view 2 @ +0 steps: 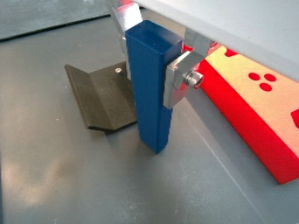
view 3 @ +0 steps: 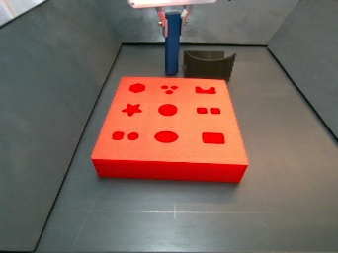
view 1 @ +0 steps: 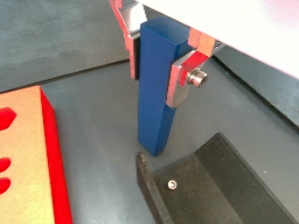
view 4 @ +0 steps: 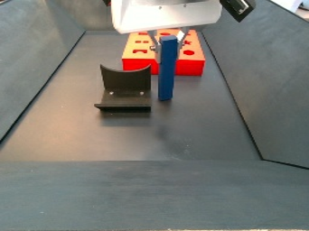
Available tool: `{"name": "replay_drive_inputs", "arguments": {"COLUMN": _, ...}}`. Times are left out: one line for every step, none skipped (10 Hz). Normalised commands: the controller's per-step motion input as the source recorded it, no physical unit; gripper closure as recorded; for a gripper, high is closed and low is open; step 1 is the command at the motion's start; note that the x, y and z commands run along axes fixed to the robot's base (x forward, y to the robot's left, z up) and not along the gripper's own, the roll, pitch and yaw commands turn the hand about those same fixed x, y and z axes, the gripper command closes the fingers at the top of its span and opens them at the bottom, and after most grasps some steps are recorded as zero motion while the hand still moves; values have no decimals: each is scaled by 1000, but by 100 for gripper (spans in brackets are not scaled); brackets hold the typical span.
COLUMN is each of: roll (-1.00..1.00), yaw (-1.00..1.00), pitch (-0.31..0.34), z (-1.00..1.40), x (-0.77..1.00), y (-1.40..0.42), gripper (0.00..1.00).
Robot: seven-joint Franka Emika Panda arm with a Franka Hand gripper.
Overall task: Pick up the rectangle object. Move up. Move to above the board. Insert the rectangle object.
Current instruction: Move up, then move to above the board.
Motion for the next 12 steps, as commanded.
{"name": "replay_drive_inputs", "arguments": {"roll": -10, "yaw": 3, "pitch": -6, "z": 835, "x": 13, "y": -30, "gripper": 100}}
{"name": "replay_drive_inputs", "arguments": {"roll": -3, "yaw": 1, "pitch": 16, "z": 706, "x": -7, "y": -24, "gripper": 100}}
{"name": "replay_drive_inputs", "arguments": {"roll": 9, "yaw": -1, "pitch": 26, "z": 558, "x": -7, "y": -14, "gripper": 100}}
{"name": "replay_drive_inputs", "arguments": {"roll": 27, "yaw": -3, "pitch": 43, "z": 328, "x": -3, "y": -1, "gripper": 100}}
{"name": "replay_drive_inputs", "arguments": {"roll": 35, "yaw": -5, "pitch": 51, "z": 210, "x": 1, "y": 5, "gripper": 100}}
{"name": "replay_drive_inputs", "arguments": {"roll": -227, "yaw": 78, "pitch": -267, "z": 1000, "x": -1, "y": 378, "gripper": 100}}
{"name": "replay_drive_inputs", "arguments": {"roll": -226, "yaw": 74, "pitch": -252, "z": 1000, "x": -6, "y": 384, "gripper": 100}}
{"name": "replay_drive_inputs", "arguments": {"roll": -228, "yaw": 29, "pitch": -175, "z": 1000, "x": -25, "y": 328, "gripper": 100}}
{"name": "replay_drive_inputs", "arguments": {"roll": -216, "yaw": 14, "pitch": -134, "z": 1000, "x": -23, "y": 305, "gripper": 100}}
{"name": "replay_drive_inputs", "arguments": {"roll": -194, "yaw": -9, "pitch": -54, "z": 1000, "x": -22, "y": 279, "gripper": 100}}
{"name": "replay_drive_inputs", "arguments": {"roll": -171, "yaw": -25, "pitch": 14, "z": 1000, "x": -8, "y": 237, "gripper": 100}}
{"name": "replay_drive_inputs", "arguments": {"roll": -151, "yaw": -30, "pitch": 52, "z": 849, "x": 13, "y": 171, "gripper": 100}}
